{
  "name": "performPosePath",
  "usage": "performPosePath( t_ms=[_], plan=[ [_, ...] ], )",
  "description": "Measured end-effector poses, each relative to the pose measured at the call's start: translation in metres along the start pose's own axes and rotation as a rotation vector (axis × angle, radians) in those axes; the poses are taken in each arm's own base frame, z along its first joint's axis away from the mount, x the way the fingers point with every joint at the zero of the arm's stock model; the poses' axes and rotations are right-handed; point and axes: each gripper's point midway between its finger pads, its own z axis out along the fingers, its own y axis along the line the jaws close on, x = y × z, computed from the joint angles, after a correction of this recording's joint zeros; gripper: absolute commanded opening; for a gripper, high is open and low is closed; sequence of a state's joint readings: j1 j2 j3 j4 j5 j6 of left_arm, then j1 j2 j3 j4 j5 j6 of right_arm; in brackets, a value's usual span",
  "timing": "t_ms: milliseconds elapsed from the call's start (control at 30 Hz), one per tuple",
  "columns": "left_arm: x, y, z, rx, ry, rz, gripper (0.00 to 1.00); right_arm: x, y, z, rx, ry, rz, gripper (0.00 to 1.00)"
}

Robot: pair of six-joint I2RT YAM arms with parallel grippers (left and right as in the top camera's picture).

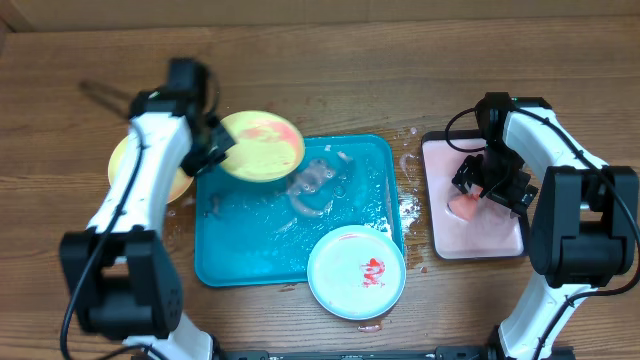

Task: Clean dirty plates on tray and stack at the side
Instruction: 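Carry the yellow plate left and set it on the other yellow plate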

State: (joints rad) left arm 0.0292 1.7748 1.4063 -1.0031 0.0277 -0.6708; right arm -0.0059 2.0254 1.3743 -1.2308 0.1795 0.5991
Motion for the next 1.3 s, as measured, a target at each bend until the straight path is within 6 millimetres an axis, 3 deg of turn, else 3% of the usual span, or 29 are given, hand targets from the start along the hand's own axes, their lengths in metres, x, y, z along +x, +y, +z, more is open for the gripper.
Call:
performPosePath(
  t_ms=[200, 333, 500, 833, 1033, 1167, 1300],
  plan=[
    [-0.014, 0.058, -0.01, 0.083, -0.048, -0.178, 0.04, 0.0, 0.0, 0.0, 0.0, -0.001, 0.0, 1.0],
    [-0.021, 0.08, -0.019, 0.108, -0.084, -0.225, 0.05, 0.0, 0.0, 0.0, -0.001, -0.001, 0.0, 1.0],
    [-0.026, 0.104, -0.013, 0.096, -0.09, -0.299, 0.05, 0.0, 0.003, 0.0, -0.014, 0.003, 0.002, 1.0],
    [-0.045, 0.192, 0.0, 0.053, -0.167, -0.562, 0.04, 0.001, 0.005, 0.0, -0.026, 0.008, 0.005, 1.0],
    [-0.055, 0.2, 0.0, 0.058, -0.204, -0.564, 0.04, 0.001, 0.005, 0.0, -0.027, 0.008, 0.005, 1.0],
    [-0.051, 0.202, 0.015, 0.041, -0.159, -0.565, 0.2, 0.001, 0.005, 0.0, -0.027, 0.009, 0.004, 1.0],
    [-0.046, 0.205, 0.035, 0.022, -0.105, -0.558, 0.22, 0.001, 0.005, 0.0, -0.026, 0.01, 0.005, 1.0]
  ],
)
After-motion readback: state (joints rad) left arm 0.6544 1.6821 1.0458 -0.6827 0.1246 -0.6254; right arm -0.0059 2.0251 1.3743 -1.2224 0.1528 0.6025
